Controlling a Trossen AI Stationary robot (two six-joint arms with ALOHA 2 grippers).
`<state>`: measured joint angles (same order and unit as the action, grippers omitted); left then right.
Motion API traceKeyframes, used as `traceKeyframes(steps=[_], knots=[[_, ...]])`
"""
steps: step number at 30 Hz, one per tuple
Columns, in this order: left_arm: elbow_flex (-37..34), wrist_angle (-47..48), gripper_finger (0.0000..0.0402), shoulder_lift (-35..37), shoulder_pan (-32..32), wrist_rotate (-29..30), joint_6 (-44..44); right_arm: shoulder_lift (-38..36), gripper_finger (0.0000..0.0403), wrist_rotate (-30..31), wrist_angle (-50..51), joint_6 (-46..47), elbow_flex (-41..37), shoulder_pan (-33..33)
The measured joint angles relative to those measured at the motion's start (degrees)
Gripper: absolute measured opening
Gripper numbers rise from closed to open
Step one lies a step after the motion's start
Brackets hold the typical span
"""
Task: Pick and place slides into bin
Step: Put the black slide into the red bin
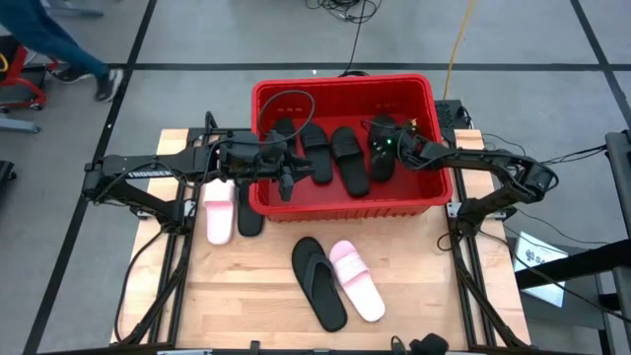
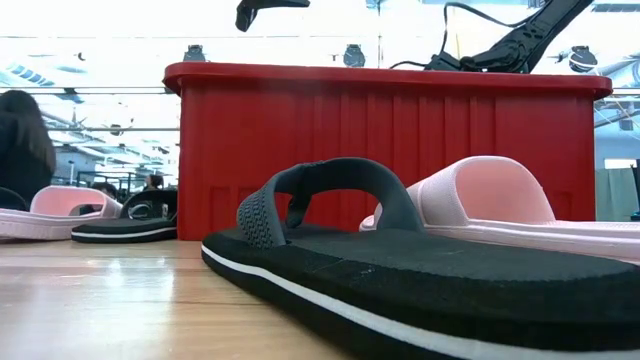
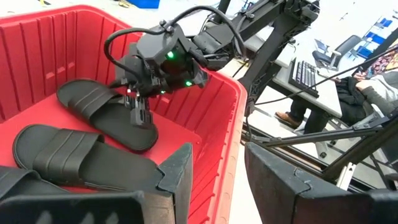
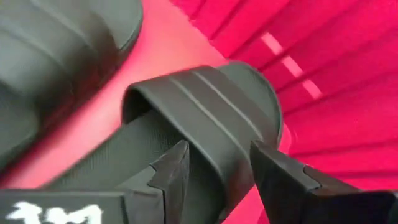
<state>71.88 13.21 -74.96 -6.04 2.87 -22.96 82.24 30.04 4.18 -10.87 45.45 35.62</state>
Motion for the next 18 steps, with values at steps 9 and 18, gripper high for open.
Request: traceKeyframes(steps=[9,18], knots=[[0.0,0.02,0.0141,0.0,0.0,-1.4,0.26,-0.35,0.0162,-1.8,-0.73,-10.76,0.0,0.24],[0.0,0.15,0.0141,0.0,0.01,-1.4,0.26,-1.25,0.0162,-10.98,1.55,-16.79,0.01,-0.12]])
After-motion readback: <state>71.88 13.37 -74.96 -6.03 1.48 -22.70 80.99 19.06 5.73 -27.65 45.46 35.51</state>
